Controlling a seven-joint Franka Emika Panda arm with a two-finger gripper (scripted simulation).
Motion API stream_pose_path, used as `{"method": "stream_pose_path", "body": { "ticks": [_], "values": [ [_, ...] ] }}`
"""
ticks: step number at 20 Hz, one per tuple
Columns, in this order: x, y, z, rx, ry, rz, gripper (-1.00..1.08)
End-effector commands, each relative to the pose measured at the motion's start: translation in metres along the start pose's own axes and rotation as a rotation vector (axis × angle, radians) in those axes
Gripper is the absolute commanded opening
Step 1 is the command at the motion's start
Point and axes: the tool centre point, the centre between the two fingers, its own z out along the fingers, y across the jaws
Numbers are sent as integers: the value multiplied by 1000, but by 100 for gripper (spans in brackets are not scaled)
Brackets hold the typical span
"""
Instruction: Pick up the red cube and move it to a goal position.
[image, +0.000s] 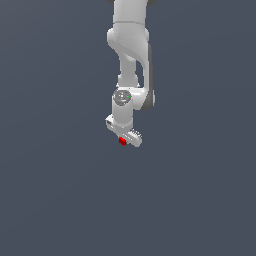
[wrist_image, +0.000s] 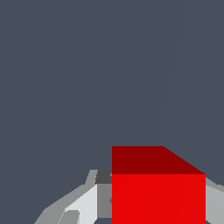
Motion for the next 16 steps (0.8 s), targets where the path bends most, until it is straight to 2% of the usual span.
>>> {"method": "stream_pose_path", "body": {
  "ticks": [1,8,16],
  "values": [
    [0,0,-1,0,0,0,-100],
    [8,-7,-18,0,0,0,-100],
    [28,-25,-65,-1,0,1,-100]
  ]
}}
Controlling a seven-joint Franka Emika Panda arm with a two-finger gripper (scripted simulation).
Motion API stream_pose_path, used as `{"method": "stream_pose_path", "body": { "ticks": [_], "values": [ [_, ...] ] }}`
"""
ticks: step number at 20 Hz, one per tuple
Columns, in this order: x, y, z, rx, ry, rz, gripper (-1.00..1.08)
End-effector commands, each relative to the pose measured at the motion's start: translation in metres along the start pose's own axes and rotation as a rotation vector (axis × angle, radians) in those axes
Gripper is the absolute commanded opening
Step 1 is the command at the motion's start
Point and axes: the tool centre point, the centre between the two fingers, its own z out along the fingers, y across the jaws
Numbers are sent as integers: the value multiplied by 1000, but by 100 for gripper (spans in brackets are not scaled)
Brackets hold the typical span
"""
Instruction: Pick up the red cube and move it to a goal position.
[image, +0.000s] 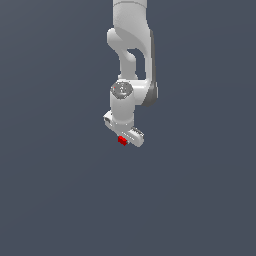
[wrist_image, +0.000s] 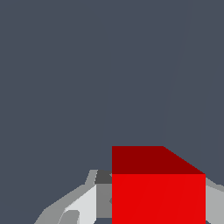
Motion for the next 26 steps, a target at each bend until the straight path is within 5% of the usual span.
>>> {"method": "stream_pose_path", "body": {
  "ticks": [1,26],
  "values": [
    [8,-7,-19,0,1,0,-100],
    [90,-81,-196,1,0,0,-100]
  ]
}}
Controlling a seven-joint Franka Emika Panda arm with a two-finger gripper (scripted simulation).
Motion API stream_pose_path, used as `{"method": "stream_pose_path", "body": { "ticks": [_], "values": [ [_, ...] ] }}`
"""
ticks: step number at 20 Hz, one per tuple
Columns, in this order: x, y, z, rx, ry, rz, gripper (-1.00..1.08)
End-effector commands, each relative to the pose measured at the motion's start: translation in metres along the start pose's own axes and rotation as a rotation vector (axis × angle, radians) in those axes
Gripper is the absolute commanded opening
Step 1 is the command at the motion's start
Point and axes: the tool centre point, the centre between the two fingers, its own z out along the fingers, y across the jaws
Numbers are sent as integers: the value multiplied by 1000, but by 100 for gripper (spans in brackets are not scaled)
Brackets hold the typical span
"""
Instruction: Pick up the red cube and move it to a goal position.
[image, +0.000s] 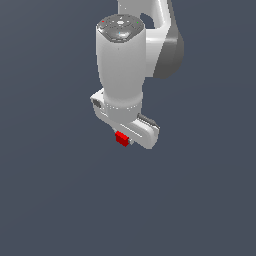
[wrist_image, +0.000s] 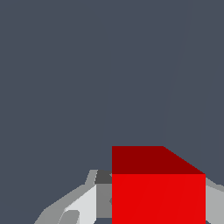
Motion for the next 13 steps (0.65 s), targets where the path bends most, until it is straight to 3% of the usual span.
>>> {"method": "stream_pose_path", "body": {
  "ticks": [1,13],
  "values": [
    [5,-4,-10,0,-1,0,-100],
    [14,-13,-27,1,-1,0,-100]
  ]
}}
